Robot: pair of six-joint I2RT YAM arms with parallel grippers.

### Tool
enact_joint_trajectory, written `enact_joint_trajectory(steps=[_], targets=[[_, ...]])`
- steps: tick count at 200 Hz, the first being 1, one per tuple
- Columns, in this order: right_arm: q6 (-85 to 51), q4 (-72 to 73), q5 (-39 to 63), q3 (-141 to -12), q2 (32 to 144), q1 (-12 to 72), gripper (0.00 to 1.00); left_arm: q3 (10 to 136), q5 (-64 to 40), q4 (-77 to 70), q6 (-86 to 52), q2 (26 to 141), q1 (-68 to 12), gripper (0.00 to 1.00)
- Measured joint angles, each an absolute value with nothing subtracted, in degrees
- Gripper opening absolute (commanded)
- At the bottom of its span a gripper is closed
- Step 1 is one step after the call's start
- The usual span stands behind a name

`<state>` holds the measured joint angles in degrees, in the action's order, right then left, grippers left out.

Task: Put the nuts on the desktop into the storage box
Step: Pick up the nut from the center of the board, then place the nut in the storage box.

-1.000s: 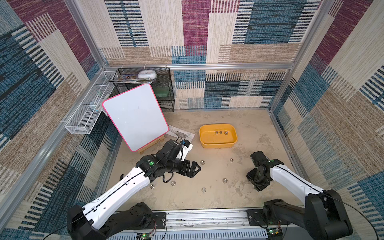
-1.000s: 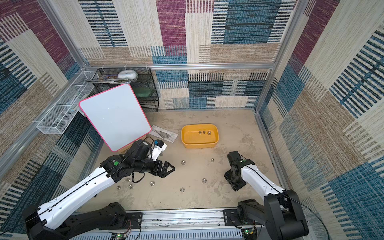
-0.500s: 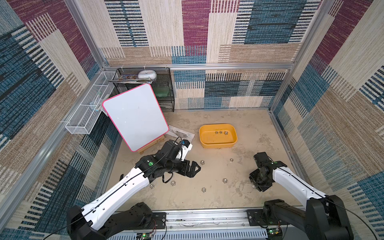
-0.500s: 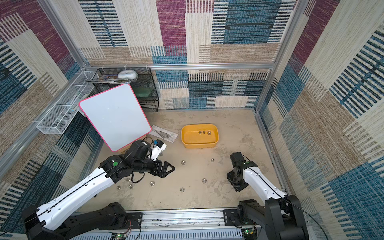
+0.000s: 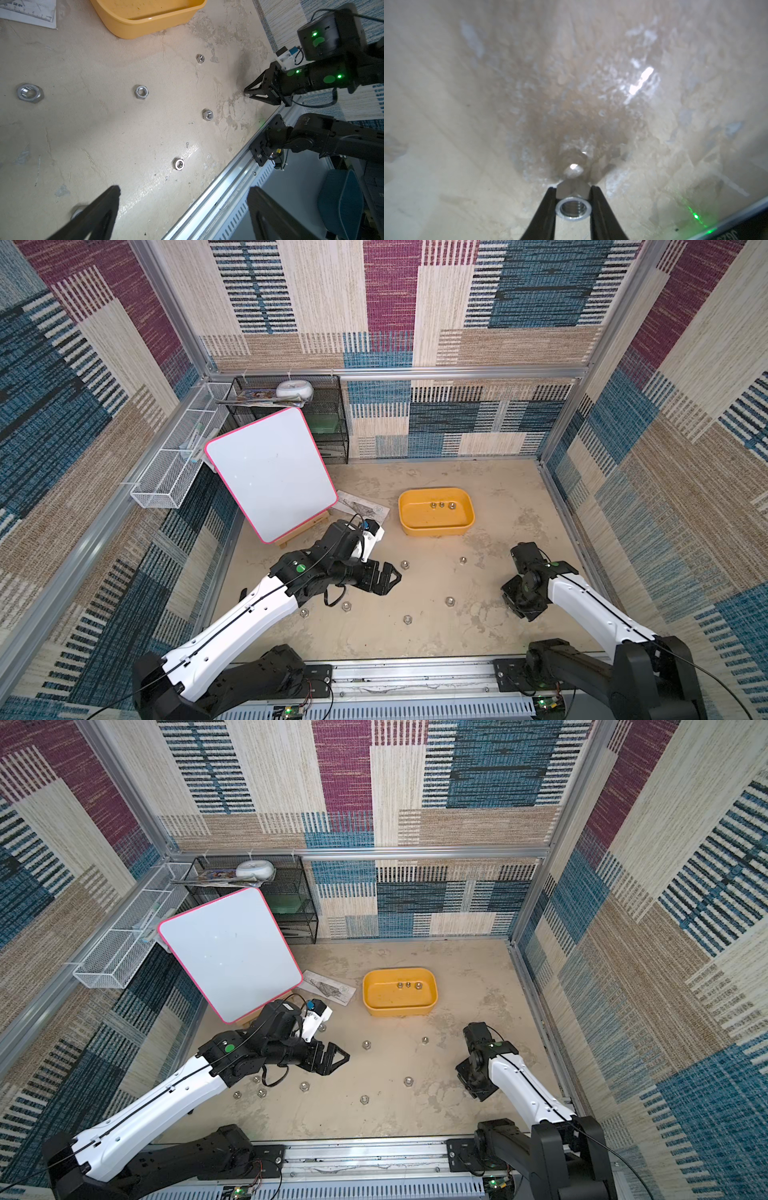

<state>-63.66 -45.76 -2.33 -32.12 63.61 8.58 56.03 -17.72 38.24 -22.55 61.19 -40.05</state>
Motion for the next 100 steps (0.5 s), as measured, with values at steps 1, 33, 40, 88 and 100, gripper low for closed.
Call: enact_joint_trajectory(steps=[1,33,40,88,100], targets=[[-63.6,-45.8,-2.3,-32.3,63.6,8.6,0.22,56.0,-17.7,38.2,-22.5,61.2,-40.1,1.0],[-59.2,-46.3,-2.8,-38.8,65.8,8.7,0.25,56.0,-16.6,38.2,-23.2,61.2,-40.1,1.0],[-58.0,-46.5,-2.9,-40.8,67.0,8.8,0.25,56.0,-15.6,38.2,-23.4,61.2,-40.1,1.0],[-50.4,-47.0,-4.6,-56.3,78.9,12.6,0.26,56.3,-9.1,38.8,-24.1,61.1,-39.9,1.0],[-48.8,-46.9,-5.0,-60.4,82.4,14.1,0.26,56.7,-8.4,39.1,-24.5,61.1,-39.8,1.0]])
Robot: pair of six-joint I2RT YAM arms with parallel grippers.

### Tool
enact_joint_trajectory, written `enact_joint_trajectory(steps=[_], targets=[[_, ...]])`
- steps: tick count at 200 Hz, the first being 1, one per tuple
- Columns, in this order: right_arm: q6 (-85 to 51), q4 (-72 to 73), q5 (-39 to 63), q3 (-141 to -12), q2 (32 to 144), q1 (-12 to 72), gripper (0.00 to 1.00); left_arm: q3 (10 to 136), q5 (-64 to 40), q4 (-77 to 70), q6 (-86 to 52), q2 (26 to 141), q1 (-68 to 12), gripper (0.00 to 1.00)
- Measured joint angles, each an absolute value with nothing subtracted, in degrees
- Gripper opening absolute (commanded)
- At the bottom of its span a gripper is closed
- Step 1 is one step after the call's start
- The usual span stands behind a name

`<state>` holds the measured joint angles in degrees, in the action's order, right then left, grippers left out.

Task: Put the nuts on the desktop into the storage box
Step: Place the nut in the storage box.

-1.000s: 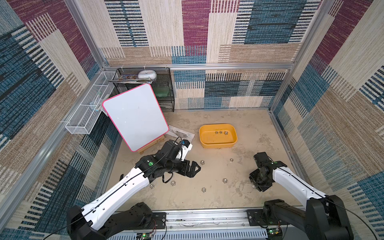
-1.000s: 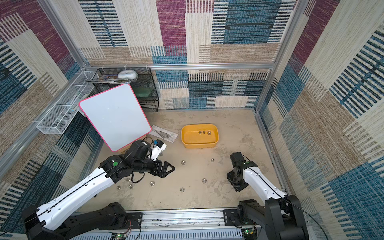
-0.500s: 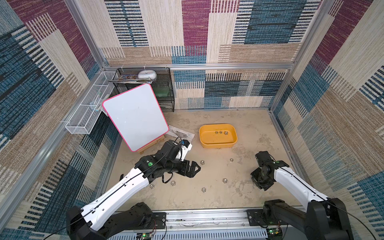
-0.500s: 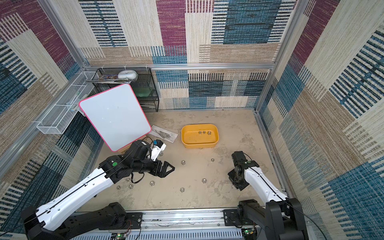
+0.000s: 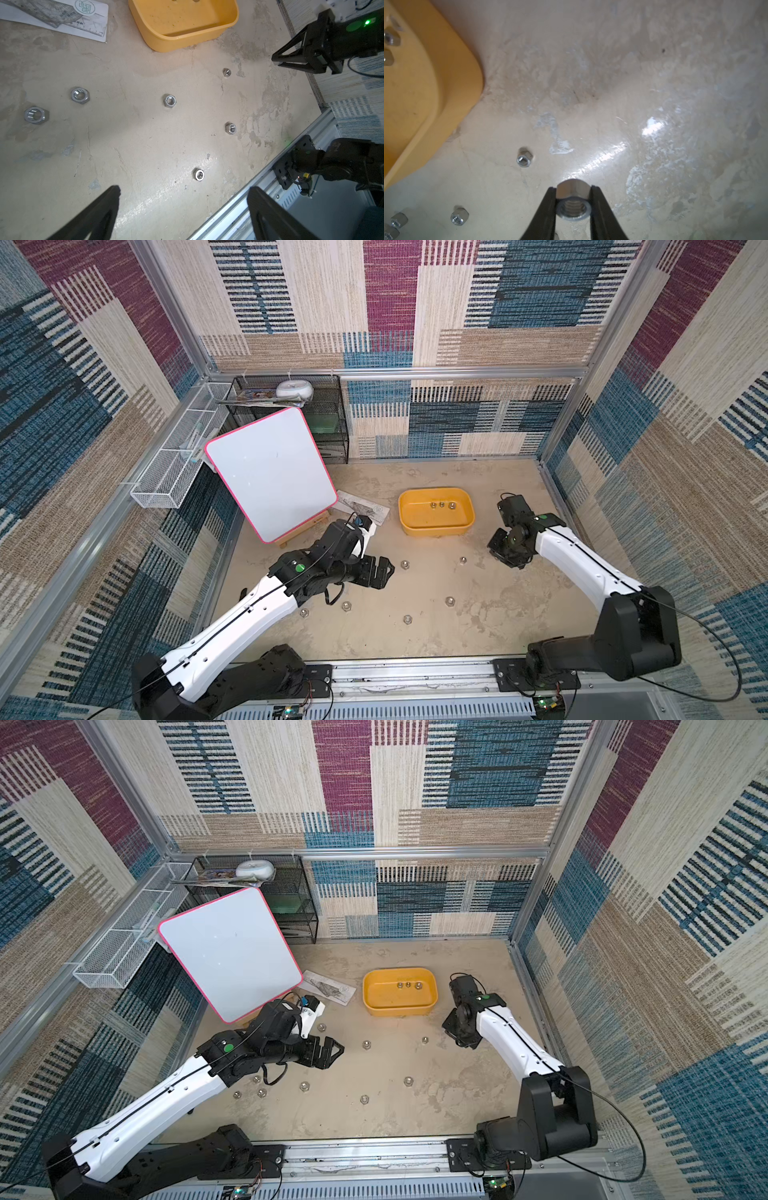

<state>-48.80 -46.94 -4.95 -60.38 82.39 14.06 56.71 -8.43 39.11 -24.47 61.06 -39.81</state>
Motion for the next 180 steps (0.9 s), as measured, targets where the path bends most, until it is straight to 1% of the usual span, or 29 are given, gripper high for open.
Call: enact_joint_trajectory(steps=[61,128,153,180], targets=[[-41.0,-46.9,-4.9,-85.2,104.3,21.1,0.27,58.3,-5.2,41.4,-25.4,60.2,-39.3,1.0],[-35.1,-49.5,-3.7,-113.6,127.5,24.9,0.27,58.5,-2.7,44.1,-26.8,58.5,-39.1,1.0],[-33.8,-51.2,-2.9,-120.9,134.0,25.5,0.28,58.6,-1.3,44.7,-27.5,57.7,-38.9,1.0],[-32.9,-52.2,-2.6,-124.6,138.0,26.0,0.28,58.6,-0.8,45.0,-28.3,57.3,-38.7,1.0]])
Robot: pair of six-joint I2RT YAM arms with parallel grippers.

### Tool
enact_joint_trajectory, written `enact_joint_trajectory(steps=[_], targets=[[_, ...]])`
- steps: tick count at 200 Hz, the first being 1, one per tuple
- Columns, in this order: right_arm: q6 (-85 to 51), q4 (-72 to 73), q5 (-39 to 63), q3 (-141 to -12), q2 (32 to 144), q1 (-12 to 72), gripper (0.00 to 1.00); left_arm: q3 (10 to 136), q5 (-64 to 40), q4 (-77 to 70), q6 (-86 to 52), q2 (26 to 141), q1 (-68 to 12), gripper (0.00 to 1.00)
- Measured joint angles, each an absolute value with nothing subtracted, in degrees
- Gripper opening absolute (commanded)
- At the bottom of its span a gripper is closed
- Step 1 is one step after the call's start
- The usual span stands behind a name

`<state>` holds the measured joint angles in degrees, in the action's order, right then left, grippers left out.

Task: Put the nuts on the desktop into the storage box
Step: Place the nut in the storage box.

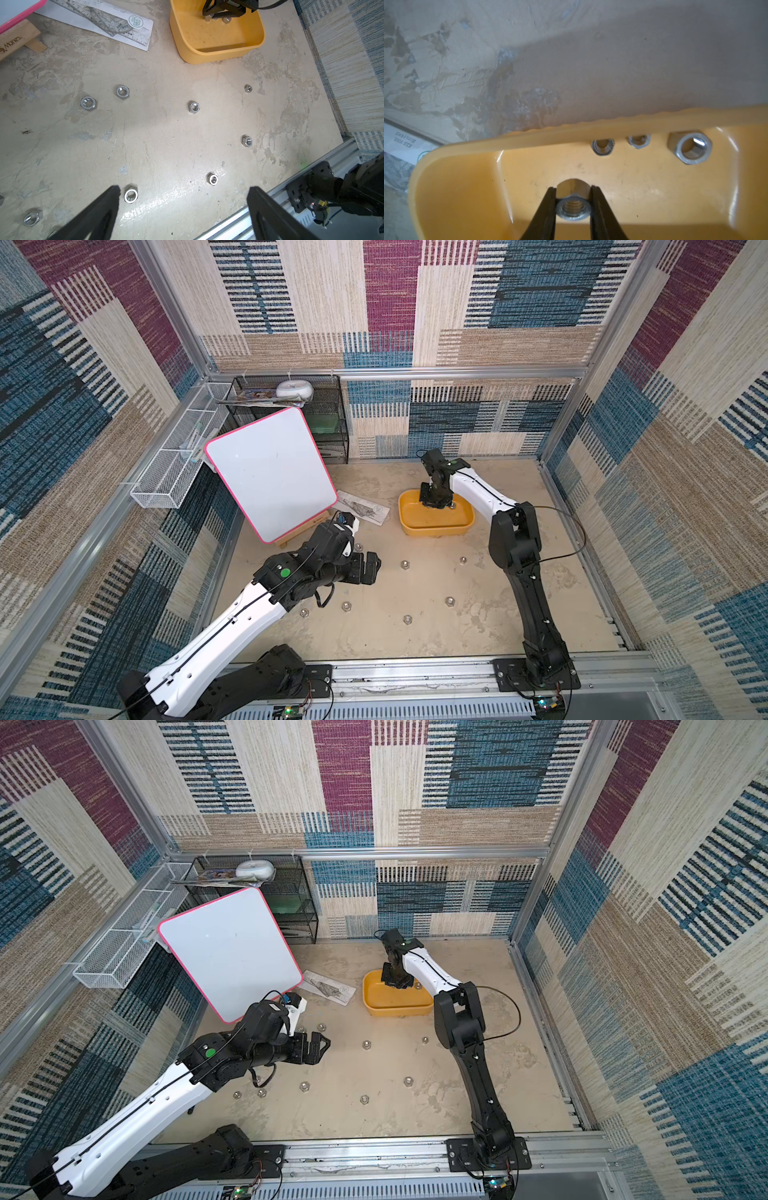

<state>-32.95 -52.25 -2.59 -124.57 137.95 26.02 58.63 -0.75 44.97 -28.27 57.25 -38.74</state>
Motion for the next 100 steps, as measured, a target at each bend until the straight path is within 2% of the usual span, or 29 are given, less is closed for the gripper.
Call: enact_joint_trajectory(steps=[50,75,100], targets=[[-32.1,-53.3,-2.3,-128.6,142.5,26.1,0.3,59.0,0.0,46.1,-29.4,57.1,-38.7,1.0],[-32.0,-53.5,-2.1,-129.9,143.6,26.1,0.4,59.0,0.0,46.4,-29.8,57.2,-38.7,1.0],[-31.8,-53.7,-1.6,-130.3,143.8,26.1,0.44,59.0,0.0,46.4,-29.8,57.1,-38.7,1.0]])
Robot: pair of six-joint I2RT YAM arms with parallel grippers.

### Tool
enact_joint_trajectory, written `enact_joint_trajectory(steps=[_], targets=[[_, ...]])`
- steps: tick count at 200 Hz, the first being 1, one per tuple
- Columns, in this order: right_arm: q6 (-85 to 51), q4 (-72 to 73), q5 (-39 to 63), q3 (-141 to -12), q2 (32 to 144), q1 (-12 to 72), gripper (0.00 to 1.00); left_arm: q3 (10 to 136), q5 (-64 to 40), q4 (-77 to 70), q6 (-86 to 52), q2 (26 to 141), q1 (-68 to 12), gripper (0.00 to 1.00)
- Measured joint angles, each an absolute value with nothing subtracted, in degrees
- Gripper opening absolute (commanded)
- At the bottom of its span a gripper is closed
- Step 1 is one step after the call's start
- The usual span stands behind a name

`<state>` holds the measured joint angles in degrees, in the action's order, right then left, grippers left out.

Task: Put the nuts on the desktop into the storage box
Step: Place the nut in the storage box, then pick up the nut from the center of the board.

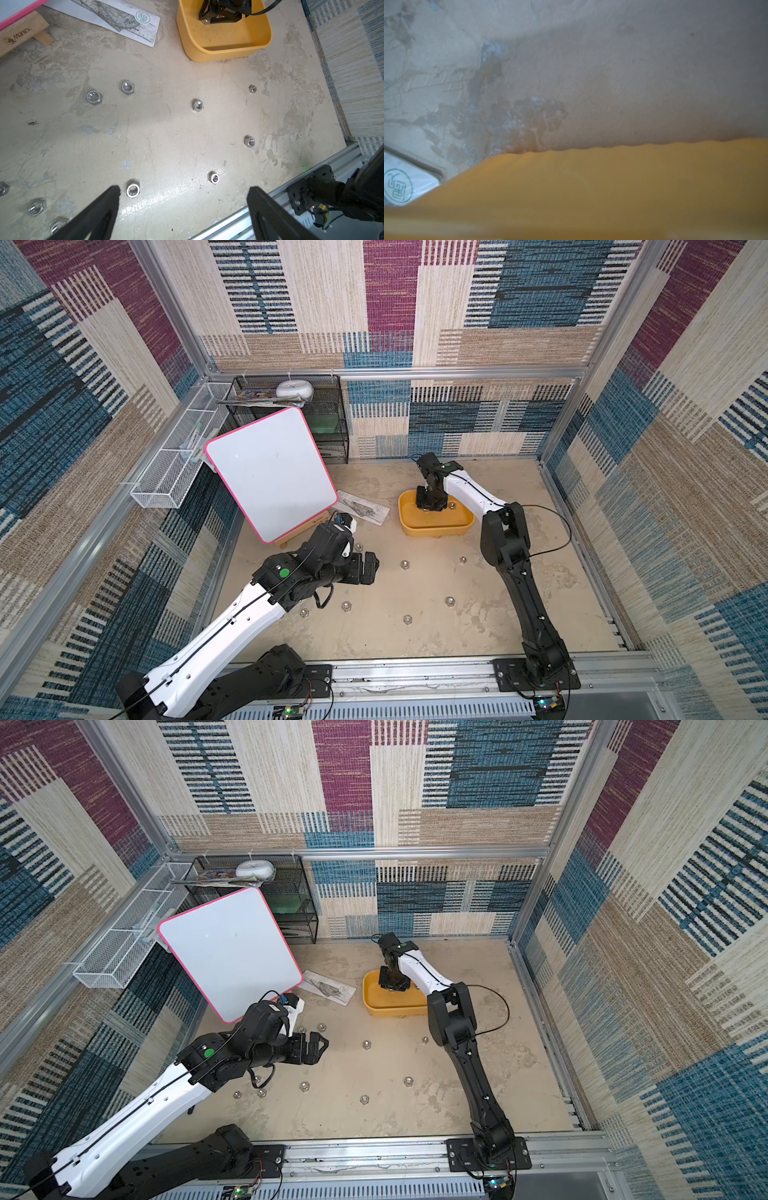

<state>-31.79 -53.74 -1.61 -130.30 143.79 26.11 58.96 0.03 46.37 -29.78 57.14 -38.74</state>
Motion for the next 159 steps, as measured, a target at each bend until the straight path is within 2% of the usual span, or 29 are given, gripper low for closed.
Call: enact_joint_trajectory(steps=[71,159], targets=[[-32.0,-54.3,-2.1,-126.5,134.6,26.6,0.46,58.9,-1.6,46.1,-29.9,57.3,-38.8,1.0],[-34.9,-50.7,-5.6,-94.6,108.6,26.7,0.5,58.2,-6.3,42.6,-28.1,59.4,-38.8,1.0]])
